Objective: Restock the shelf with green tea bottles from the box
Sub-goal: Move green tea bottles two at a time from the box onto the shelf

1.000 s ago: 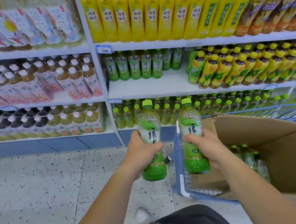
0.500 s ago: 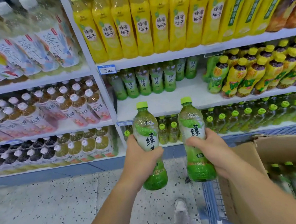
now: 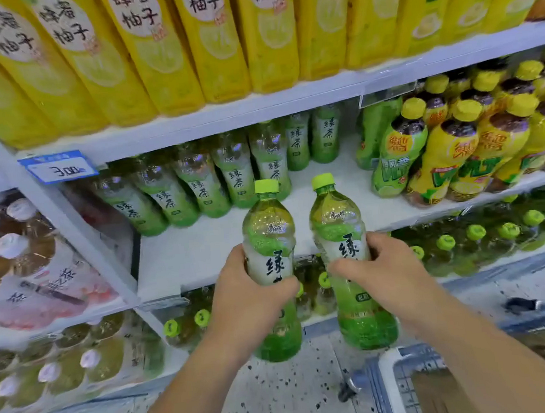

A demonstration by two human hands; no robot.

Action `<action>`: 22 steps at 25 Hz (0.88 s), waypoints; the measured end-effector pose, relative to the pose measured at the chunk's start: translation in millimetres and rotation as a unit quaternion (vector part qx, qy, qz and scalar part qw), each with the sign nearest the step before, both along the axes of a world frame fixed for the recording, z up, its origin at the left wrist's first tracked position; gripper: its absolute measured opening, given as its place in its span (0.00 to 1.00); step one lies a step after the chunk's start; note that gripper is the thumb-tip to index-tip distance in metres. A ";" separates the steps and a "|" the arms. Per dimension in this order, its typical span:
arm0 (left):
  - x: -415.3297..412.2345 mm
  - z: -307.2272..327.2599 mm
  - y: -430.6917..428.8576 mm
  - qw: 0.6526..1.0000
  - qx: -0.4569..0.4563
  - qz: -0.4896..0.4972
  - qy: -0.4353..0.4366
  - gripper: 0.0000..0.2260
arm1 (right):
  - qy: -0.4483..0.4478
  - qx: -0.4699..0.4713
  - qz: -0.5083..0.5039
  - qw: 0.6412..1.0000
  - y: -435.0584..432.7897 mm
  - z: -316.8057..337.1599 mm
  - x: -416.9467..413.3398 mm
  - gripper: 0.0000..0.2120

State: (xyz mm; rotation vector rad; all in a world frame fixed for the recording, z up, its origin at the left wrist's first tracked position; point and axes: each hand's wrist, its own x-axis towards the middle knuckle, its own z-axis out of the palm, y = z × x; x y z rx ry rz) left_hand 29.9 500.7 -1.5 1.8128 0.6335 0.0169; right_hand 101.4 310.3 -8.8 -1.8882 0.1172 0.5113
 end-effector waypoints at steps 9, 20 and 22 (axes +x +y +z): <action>96.0 -34.5 11.7 0.992 0.058 -0.043 -0.108 0.26 | -0.097 -0.089 -0.015 0.991 8.6 -11.5 81.3 0.13; 151.6 -57.5 3.7 0.972 0.031 -0.058 -0.227 0.24 | -0.209 -0.020 -0.077 0.975 19.9 -41.0 124.5 0.13; 151.5 -65.4 -1.6 0.966 0.022 -0.060 -0.250 0.24 | -0.218 0.001 -0.083 0.972 18.8 -54.7 119.4 0.15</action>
